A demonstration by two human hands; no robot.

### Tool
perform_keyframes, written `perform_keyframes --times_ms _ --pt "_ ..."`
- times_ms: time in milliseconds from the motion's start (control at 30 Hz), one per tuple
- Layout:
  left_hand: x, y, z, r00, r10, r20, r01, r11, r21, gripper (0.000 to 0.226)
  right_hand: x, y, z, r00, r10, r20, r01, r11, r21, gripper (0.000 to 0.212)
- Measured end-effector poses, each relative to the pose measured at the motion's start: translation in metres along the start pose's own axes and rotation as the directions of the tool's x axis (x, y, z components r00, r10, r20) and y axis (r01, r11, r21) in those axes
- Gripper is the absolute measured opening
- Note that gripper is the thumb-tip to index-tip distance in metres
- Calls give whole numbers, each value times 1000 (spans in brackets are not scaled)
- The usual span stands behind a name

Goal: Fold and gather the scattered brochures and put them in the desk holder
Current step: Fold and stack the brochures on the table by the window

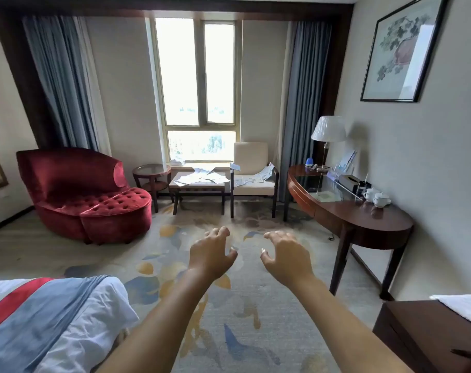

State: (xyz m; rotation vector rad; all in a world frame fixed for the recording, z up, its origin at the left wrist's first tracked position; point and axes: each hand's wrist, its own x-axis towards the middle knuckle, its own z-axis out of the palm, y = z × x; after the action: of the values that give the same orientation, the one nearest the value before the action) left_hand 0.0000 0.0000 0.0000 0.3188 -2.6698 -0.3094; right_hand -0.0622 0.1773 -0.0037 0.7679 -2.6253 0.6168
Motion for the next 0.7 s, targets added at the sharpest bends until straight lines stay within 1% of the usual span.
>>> perform_keyframes --times_ms 67,167,333,600,700 --pt "14 -5 3 1000 -15 2 15 1000 -5 43 12 2 5 1000 -1 -6 2 1000 29 44" --pt "38 -19 14 999 -35 -1 35 999 3 44 39 1 19 1000 -23 4 23 1000 20 45" --pt "86 -48 39 999 -44 -2 44 999 -7 43 99 -2 52 998 -59 -22 59 998 25 43" --pt "202 -144 71 996 -91 -1 91 996 14 41 233 -19 129 999 -41 20 40 997 65 44" --pt "244 -182 82 996 -88 -12 88 996 26 40 284 -26 156 999 2 32 -6 991 130 42"
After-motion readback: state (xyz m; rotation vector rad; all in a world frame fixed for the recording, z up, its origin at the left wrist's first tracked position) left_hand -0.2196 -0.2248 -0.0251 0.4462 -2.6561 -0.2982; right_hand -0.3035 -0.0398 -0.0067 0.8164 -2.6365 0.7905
